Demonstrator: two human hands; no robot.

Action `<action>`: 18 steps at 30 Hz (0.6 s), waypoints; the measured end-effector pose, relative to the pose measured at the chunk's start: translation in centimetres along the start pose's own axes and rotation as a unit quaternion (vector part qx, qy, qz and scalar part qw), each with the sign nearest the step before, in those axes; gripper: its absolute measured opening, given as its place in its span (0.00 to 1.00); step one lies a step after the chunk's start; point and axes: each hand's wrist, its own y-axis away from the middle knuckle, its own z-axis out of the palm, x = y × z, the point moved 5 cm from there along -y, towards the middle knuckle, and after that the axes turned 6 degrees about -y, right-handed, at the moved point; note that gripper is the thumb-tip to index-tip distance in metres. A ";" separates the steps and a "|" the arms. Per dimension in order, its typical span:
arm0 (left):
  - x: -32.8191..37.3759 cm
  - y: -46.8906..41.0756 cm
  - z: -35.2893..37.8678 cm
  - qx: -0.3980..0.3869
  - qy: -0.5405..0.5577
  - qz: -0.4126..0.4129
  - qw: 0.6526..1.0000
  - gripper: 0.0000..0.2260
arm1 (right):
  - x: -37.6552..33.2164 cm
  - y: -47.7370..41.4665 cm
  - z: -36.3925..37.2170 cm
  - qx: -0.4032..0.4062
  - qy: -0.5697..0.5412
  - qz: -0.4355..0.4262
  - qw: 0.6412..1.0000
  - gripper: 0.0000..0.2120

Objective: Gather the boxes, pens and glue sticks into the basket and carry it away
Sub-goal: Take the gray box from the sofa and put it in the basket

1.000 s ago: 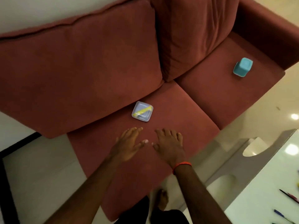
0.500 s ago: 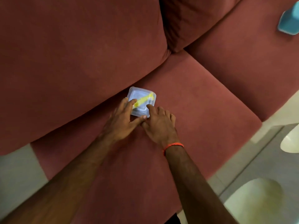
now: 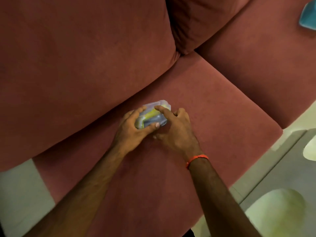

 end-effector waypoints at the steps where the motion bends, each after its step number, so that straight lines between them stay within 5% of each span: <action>1: 0.4 0.4 -0.4 -0.008 0.018 -0.004 1.000 0.41 | -0.2 0.0 -0.7 -0.013 0.008 -0.012 1.000 0.42; 5: 1.6 2.3 -1.2 -0.049 0.066 -0.005 0.997 0.39 | -1.3 0.6 -3.3 0.039 0.034 -0.056 0.997 0.29; 9: 3.4 4.1 -2.5 -0.005 0.110 0.014 0.994 0.35 | -3.0 1.9 -5.4 0.066 0.055 -0.044 0.995 0.24; 18: 9.8 10.1 -8.3 0.023 0.103 0.005 0.994 0.16 | -9.8 7.4 -12.2 0.063 -0.107 0.015 0.992 0.15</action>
